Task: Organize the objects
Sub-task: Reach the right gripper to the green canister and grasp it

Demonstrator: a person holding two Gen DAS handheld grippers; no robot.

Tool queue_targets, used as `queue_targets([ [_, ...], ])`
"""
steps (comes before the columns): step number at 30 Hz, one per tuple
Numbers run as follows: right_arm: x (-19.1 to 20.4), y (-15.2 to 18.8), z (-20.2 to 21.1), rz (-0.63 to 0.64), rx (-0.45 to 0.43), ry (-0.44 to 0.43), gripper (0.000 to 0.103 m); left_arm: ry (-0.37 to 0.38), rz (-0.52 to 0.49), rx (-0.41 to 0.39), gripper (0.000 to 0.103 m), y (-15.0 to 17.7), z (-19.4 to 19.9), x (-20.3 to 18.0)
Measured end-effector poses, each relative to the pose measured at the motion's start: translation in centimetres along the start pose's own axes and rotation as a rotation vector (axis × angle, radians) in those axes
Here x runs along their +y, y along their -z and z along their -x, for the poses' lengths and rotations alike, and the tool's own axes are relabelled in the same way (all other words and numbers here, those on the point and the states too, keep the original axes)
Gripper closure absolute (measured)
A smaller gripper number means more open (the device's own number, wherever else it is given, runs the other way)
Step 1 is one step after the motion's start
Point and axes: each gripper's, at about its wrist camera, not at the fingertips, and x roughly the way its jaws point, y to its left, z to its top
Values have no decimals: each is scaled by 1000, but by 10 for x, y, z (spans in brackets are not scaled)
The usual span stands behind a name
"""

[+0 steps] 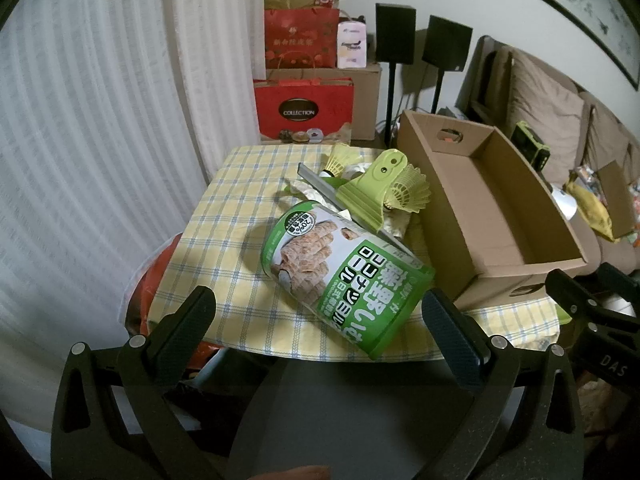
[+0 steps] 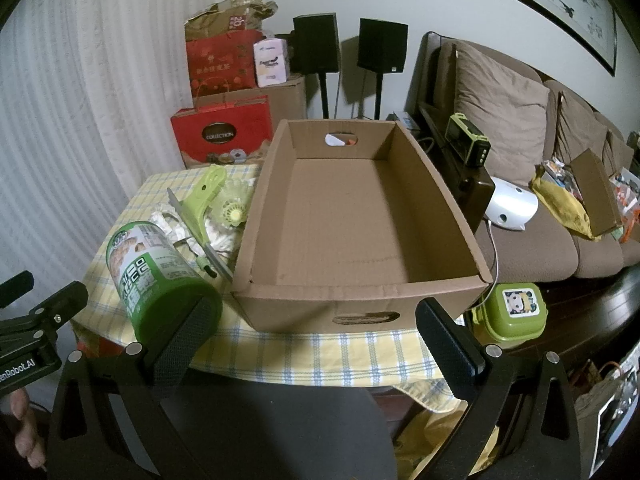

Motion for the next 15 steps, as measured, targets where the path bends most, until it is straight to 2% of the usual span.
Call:
queue_targets([
  [8, 3, 2, -2, 1, 1, -21, 0, -2, 3, 0, 0, 1, -5, 3],
  [15, 18, 8, -16, 49, 27, -106, 0, 4, 31, -17, 0, -3, -24, 33],
])
